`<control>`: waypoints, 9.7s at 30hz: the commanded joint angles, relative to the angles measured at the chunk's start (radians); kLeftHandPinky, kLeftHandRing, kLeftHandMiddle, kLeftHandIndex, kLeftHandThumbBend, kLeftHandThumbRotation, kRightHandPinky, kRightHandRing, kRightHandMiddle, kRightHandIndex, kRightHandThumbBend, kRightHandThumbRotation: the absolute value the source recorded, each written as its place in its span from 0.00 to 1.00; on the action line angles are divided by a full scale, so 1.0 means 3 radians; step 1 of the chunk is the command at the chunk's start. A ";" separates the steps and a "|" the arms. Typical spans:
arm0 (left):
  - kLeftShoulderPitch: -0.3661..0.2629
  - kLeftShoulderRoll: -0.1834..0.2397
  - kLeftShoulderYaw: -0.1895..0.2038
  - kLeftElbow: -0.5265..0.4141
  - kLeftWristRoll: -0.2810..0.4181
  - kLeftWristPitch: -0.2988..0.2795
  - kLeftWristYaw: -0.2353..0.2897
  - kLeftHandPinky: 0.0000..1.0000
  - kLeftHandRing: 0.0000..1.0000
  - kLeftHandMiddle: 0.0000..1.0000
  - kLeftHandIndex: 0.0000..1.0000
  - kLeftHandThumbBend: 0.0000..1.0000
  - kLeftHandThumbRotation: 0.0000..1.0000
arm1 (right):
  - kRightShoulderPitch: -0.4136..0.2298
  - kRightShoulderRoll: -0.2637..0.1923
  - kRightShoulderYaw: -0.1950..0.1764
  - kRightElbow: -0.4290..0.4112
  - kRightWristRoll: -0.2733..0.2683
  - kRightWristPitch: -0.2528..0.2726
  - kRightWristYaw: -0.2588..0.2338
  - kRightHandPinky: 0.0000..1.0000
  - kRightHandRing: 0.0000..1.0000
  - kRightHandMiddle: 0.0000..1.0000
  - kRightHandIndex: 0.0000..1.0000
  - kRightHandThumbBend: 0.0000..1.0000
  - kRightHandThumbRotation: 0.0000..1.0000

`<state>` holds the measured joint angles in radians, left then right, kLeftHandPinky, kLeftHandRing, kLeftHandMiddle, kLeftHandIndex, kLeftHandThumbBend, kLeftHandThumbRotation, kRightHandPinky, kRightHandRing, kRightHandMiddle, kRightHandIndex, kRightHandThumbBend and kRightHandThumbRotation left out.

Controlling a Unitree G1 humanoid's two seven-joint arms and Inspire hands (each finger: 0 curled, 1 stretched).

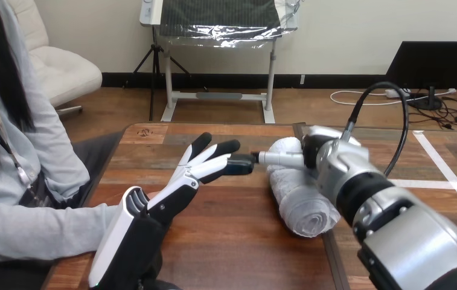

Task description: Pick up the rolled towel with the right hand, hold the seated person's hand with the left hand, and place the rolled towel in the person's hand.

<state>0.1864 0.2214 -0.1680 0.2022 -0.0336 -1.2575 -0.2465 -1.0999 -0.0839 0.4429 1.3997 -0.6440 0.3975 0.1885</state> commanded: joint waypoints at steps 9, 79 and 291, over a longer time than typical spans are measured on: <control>0.0018 -0.0077 0.0080 -0.0281 0.0062 0.0012 0.0094 1.00 0.86 0.80 0.77 1.00 0.65 | 0.0248 0.0017 0.0122 -0.0008 -0.0107 -0.0060 -0.0311 0.49 0.98 1.00 1.00 1.00 0.80; 0.0208 -0.0111 0.0161 -0.0434 0.0173 0.0094 0.0153 1.00 0.92 0.83 0.76 1.00 0.67 | 0.0595 -0.0467 -0.0414 -0.0118 0.0226 -0.1497 -0.2279 0.21 0.27 0.35 0.30 0.76 0.00; -0.1996 0.1621 -0.0269 0.2107 0.2179 0.2209 0.0504 0.58 0.62 0.65 0.65 1.00 0.17 | 0.1881 -0.0663 -0.1164 -0.1393 0.0637 -0.5423 -0.2842 0.15 0.18 0.22 0.19 0.61 0.00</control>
<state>-0.3590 0.7255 -0.2336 0.8289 0.6358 -0.5927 -0.0962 -0.4940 -0.2800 0.1365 1.0345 -0.4833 -1.2071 -0.6671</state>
